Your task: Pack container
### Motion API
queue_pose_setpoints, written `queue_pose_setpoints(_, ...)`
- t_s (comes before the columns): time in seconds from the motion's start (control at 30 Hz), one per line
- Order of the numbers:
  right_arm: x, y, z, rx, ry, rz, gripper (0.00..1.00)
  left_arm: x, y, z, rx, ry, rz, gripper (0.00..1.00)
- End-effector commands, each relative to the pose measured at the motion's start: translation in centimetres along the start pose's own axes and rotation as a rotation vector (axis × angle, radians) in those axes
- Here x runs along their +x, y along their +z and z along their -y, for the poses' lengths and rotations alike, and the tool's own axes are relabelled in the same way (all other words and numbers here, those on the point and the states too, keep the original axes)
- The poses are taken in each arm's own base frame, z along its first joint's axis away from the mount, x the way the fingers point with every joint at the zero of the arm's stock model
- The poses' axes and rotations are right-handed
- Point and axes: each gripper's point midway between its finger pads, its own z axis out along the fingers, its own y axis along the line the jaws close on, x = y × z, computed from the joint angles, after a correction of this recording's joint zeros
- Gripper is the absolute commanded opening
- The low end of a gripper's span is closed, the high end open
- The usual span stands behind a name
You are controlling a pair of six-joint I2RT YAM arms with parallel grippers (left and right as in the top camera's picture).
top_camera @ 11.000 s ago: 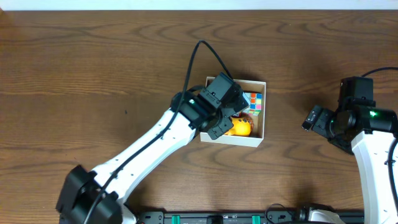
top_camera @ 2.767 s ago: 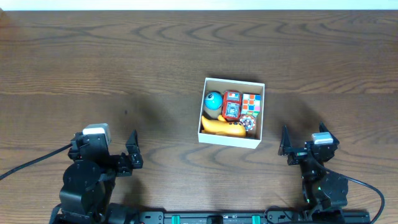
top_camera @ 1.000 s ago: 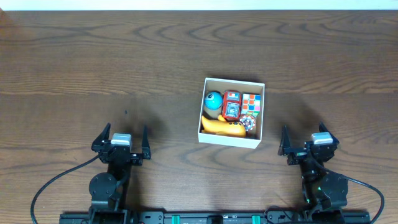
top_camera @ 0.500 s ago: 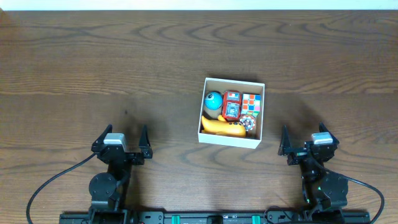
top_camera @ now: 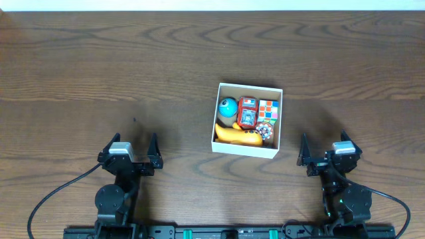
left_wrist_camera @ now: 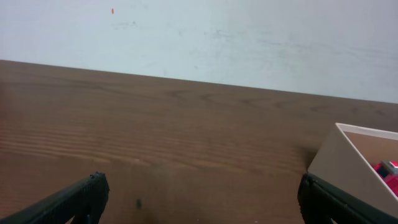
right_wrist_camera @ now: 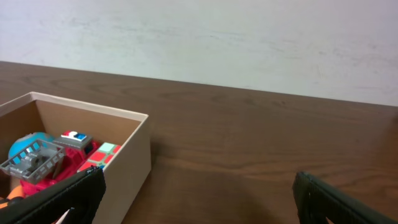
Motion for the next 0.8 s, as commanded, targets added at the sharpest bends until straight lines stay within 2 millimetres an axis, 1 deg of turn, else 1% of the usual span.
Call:
queue_pose_setpoints(0.0,0.12,0.0,0.3,0.011,-0.014,0.0,0.99,1.41,0.0,0.14,0.015,-0.012,-0.048,0.98)
queue_pose_setpoints(0.2,0.12,0.0,0.3,0.011,-0.014,0.0,0.99,1.34,0.0,-0.4,-0.006,-0.014,-0.045,0.98)
queue_pose_setpoints(0.77,0.11,0.0,0.3,0.011,-0.014,0.0,0.99,1.38,0.01,-0.4,-0.007,-0.014,-0.047,0.98)
